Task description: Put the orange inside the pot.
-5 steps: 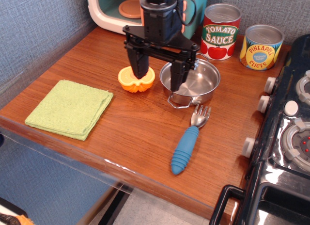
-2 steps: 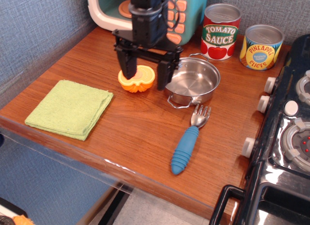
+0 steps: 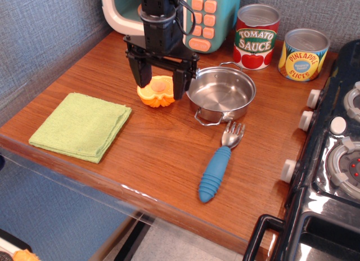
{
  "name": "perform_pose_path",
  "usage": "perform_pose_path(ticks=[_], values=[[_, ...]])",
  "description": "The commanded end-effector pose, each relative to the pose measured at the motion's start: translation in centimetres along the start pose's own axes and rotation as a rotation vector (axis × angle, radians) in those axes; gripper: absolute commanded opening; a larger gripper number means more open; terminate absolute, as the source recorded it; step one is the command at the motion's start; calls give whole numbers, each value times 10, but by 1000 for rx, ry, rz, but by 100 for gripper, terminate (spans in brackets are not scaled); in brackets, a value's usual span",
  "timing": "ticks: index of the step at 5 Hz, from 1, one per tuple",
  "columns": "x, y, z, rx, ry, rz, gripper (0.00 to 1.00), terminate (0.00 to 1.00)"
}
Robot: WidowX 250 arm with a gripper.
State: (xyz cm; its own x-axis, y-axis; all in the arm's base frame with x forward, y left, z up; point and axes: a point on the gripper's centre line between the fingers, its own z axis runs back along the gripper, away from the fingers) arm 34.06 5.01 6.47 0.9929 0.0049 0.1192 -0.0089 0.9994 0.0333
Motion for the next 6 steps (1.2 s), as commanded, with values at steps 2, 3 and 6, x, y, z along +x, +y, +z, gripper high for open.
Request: perform_pose_path(ticks=[2,3,6], values=[[24,51,-5,46,-8,132,100,0],[22,48,-9,50,9,125,100,0],[19,37,-1,11,-16,145,100,0]])
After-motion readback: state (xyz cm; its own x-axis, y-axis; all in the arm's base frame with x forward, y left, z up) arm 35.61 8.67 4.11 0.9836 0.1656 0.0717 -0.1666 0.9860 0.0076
